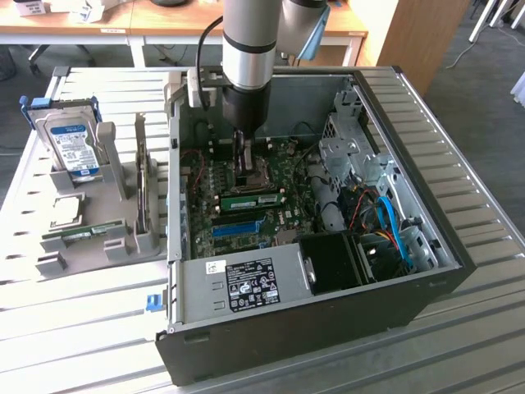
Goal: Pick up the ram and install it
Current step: 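Press down the ram until it locks into place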
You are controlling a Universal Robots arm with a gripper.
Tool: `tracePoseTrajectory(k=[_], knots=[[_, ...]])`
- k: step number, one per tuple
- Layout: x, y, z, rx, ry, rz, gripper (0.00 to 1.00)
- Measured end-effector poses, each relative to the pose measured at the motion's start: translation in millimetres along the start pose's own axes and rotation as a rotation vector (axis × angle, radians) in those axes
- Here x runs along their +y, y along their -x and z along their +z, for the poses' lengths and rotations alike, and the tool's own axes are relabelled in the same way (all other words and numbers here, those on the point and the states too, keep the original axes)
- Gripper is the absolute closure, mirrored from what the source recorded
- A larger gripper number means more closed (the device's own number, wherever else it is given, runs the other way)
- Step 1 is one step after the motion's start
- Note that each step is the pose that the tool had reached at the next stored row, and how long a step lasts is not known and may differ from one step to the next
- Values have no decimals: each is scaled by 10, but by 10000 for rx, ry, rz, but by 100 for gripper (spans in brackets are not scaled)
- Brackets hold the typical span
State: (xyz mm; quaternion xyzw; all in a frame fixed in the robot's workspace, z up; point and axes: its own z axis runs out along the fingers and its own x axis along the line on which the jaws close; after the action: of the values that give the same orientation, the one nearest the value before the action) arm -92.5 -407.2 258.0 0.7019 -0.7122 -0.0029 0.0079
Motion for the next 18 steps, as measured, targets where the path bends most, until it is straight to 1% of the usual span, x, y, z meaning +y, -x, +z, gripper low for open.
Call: tracePoseTrajectory(k=[12, 16, 18], knots=[[4, -9, 158, 0, 0, 1, 89], [4, -10, 160, 2, 1, 1, 89], [23, -10, 161, -1, -1, 0, 89]])
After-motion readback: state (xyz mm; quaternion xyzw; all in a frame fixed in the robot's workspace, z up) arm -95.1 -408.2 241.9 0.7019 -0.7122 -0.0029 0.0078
